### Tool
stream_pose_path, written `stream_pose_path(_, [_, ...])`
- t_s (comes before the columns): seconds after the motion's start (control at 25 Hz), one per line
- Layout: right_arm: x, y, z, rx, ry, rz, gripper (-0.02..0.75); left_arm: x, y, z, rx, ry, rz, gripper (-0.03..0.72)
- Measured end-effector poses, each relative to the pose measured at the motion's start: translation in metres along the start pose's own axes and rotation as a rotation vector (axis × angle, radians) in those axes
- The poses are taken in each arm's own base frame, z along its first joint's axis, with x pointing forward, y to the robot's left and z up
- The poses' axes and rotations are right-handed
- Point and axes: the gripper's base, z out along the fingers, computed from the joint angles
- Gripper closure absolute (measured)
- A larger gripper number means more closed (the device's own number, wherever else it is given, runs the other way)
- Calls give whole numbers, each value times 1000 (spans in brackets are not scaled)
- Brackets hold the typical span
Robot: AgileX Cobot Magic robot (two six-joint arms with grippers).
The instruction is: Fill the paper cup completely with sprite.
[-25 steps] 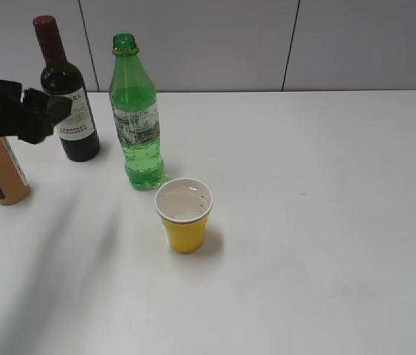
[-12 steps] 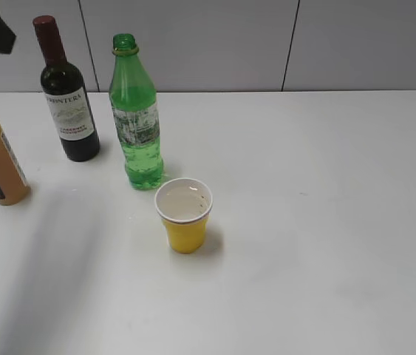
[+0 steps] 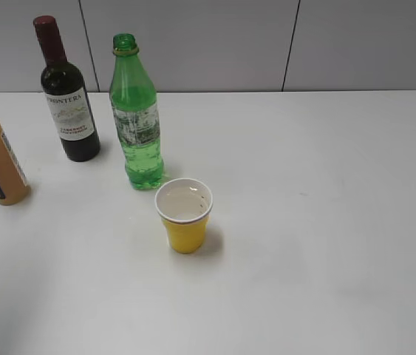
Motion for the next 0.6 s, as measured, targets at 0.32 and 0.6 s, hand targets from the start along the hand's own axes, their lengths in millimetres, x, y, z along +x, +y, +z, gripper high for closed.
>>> stream_pose_path(0.32, [0, 0, 0, 0, 0, 0, 144, 75, -6, -33, -12, -96, 5, 96])
stream_pose_path(0.6, [0, 0, 0, 0, 0, 0, 144, 139, -9, -37, -44, -160, -5, 99])
